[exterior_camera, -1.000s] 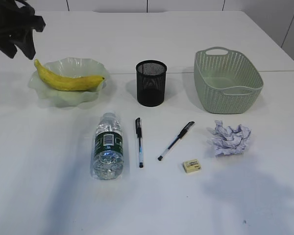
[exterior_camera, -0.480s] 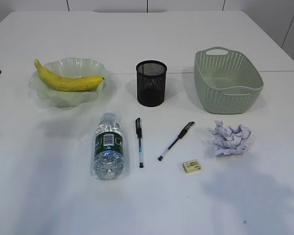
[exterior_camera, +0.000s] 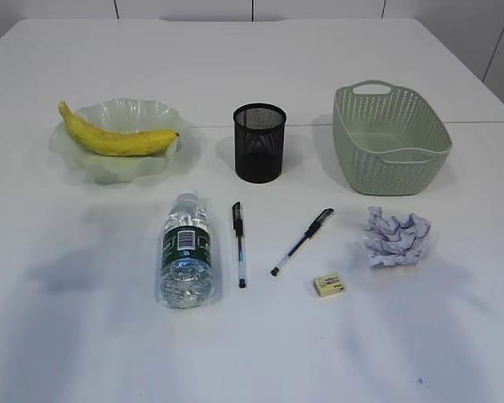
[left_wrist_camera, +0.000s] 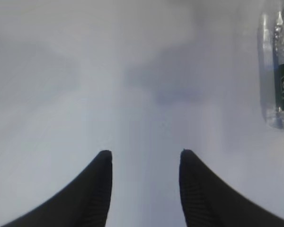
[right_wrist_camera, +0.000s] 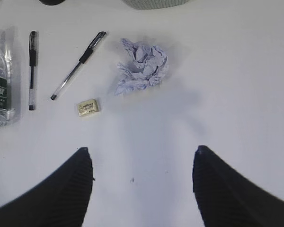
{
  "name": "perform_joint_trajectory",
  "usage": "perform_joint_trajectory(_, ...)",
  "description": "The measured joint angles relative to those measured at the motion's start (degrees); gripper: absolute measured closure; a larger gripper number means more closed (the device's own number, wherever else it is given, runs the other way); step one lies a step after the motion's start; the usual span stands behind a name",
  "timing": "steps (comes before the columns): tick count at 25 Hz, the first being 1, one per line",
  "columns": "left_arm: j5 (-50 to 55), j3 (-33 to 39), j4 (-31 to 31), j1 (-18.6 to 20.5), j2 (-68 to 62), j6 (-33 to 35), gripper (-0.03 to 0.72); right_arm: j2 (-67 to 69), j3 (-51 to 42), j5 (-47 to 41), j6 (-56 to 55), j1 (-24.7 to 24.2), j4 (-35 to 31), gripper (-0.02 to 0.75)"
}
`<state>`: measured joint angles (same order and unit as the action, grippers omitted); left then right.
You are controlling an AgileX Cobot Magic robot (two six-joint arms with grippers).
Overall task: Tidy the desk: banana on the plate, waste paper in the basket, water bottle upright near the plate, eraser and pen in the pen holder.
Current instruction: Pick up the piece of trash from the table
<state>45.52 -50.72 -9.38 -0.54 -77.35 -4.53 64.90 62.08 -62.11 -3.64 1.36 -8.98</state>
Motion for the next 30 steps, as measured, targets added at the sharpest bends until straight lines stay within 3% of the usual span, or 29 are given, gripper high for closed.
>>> perform_joint_trajectory(9, 1.0, 0.6, 0.4, 0.0, 0.2, 0.0, 0.253, 20.0, 7.8, 0.1, 2.7, 0.7, 0.6, 0.244)
perform_joint_trajectory(24, 1.7, 0.6, 0.4, 0.0, 0.2, 0.0, 0.245, 43.3, 17.8, 5.0, 3.2, 4.0, 5.8, 0.242)
perform_joint_trajectory(30, 1.8, 0.6, 0.4, 0.0, 0.2, 0.0, 0.245, 47.7, 19.9, 7.4, 3.2, 4.3, 7.6, 0.192)
